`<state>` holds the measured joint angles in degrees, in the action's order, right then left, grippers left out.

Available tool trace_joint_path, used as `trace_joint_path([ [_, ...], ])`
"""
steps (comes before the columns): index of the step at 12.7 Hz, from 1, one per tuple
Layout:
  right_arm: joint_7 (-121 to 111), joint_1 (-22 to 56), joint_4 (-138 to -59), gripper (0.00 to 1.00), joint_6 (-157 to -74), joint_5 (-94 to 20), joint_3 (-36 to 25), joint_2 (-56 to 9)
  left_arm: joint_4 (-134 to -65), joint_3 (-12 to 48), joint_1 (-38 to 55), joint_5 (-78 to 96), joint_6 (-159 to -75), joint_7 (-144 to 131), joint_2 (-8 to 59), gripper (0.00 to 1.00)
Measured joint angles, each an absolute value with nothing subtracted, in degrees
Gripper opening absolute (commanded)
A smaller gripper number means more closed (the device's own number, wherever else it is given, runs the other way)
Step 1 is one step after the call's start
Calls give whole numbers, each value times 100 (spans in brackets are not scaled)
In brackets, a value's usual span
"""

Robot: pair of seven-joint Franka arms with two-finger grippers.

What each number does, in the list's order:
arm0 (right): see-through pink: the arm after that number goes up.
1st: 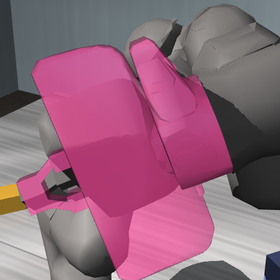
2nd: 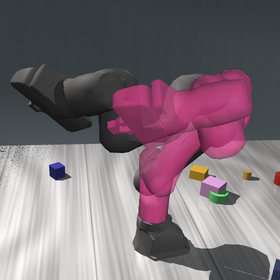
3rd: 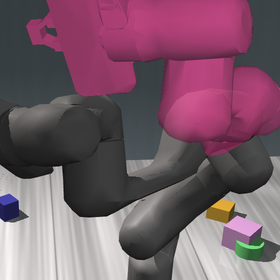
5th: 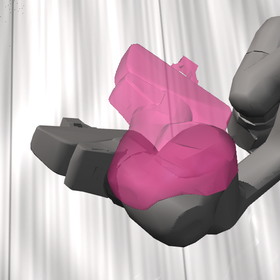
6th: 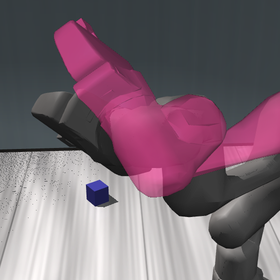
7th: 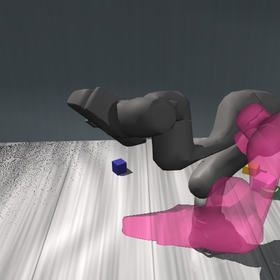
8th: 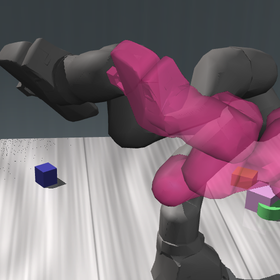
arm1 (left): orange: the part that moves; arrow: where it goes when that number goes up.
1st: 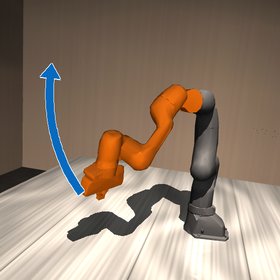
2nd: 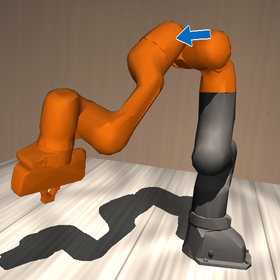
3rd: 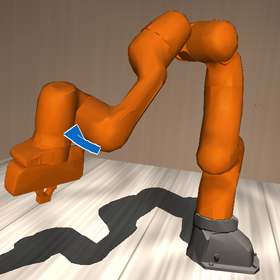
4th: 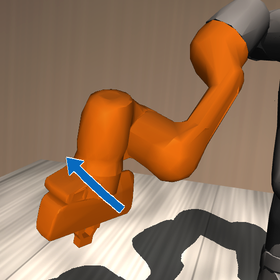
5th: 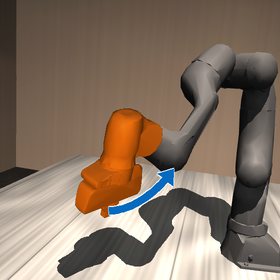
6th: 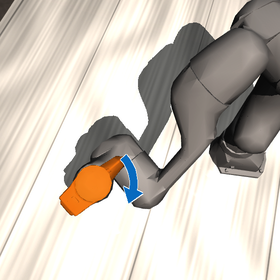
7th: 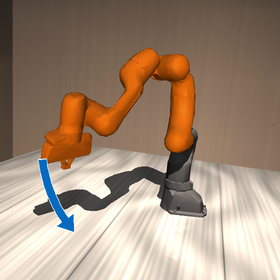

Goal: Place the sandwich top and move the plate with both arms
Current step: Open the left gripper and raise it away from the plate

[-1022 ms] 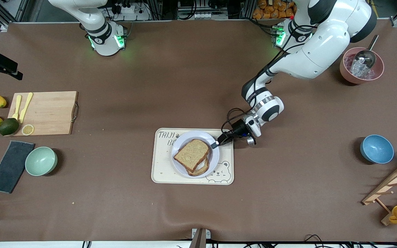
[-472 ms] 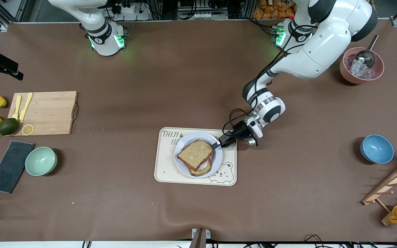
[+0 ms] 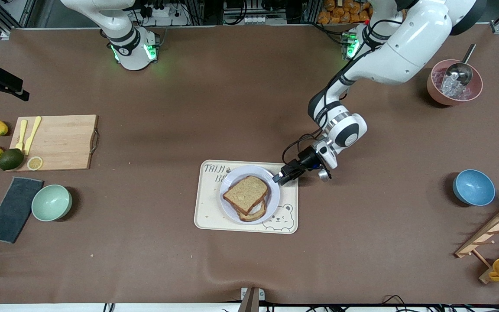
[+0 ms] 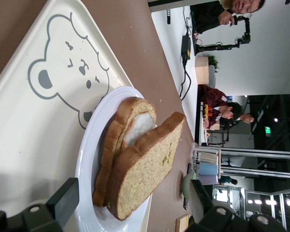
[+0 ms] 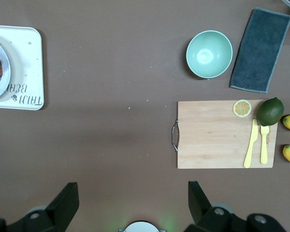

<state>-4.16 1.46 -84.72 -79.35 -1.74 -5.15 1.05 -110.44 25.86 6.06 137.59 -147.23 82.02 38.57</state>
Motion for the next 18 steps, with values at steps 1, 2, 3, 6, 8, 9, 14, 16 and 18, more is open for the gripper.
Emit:
trace_joint_path([
  [1, -416, 146, -8485, 100, -7935, -174, -518, 101, -11076, 2634, 607, 13759, -15105, 7968, 3634, 100],
  [2, -416, 146, -8503, 100, -7935, -174, -520, 98, -11074, 2690, 608, 13759, -15608, 7744, 3399, 100],
  [3, -416, 146, -8515, 100, -7935, -174, -520, 94, -11058, 2737, 609, 13759, -16117, 7585, 3163, 100],
  [6, -416, 146, -8521, 100, -7907, -174, -521, 90, -10827, 2779, 608, 13750, -17481, 7448, 2796, 100],
  [8, -416, 146, -8521, 100, -7904, -174, -521, 90, -10633, 2736, 587, 13571, -18069, 7455, 2782, 100],
  [9, -416, 146, -8522, 100, -7904, -174, -521, 90, -10591, 2690, 537, 13353, -18232, 7456, 2783, 100],
  [14, -416, 146, -8527, 100, -7899, -174, -523, 83, -10583, 2703, -195, 11989, -18725, 7746, 2832, 100],
  [16, -416, 145, -8529, 100, -7876, -174, -524, 81, -10598, 2995, -865, 11450, -18728, 8116, 2837, 100],
  [18, -416, 146, -8529, 100, -7843, -174, -525, 81, -10668, 3253, -1451, 10751, -18680, 8135, 2840, 100],
])
